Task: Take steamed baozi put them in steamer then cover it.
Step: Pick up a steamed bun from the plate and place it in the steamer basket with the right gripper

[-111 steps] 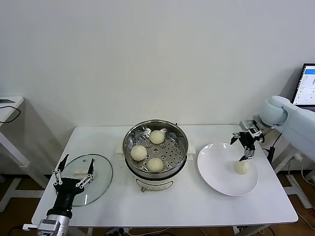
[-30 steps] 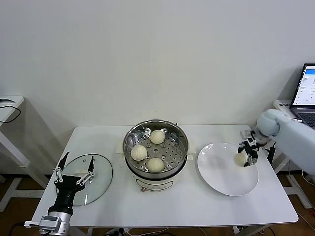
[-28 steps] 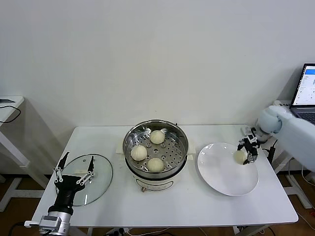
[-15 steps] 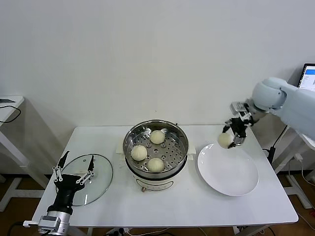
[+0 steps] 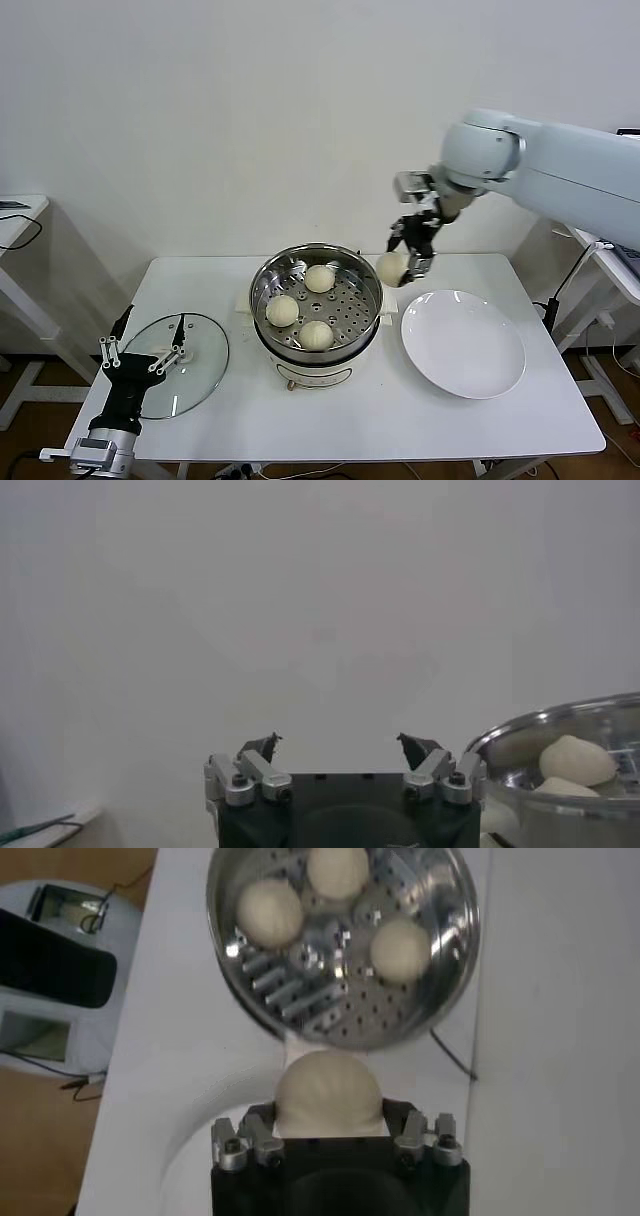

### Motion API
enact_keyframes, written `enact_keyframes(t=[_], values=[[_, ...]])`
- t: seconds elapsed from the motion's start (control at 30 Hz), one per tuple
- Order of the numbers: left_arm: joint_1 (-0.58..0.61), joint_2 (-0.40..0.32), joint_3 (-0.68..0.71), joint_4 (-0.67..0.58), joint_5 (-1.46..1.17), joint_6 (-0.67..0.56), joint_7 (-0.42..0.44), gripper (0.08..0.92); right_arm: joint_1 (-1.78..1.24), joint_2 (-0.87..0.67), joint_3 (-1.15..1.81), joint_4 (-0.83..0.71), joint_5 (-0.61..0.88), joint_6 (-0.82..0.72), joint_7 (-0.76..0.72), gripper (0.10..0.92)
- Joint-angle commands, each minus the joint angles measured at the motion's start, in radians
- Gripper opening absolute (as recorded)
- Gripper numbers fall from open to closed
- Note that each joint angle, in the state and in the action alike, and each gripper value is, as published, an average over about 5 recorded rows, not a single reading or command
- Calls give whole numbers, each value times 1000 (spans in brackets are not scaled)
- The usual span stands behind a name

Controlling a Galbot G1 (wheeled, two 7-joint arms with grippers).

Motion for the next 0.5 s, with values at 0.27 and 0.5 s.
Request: enact_keyframes(t=[0.27, 0.5], values=[[-6, 5, -13, 8, -8, 1, 3, 823, -166, 230, 19, -150, -63, -38, 14, 704], [-10, 7, -15, 19, -9, 2, 3, 823, -245, 236, 61, -247, -129, -22, 7, 704]])
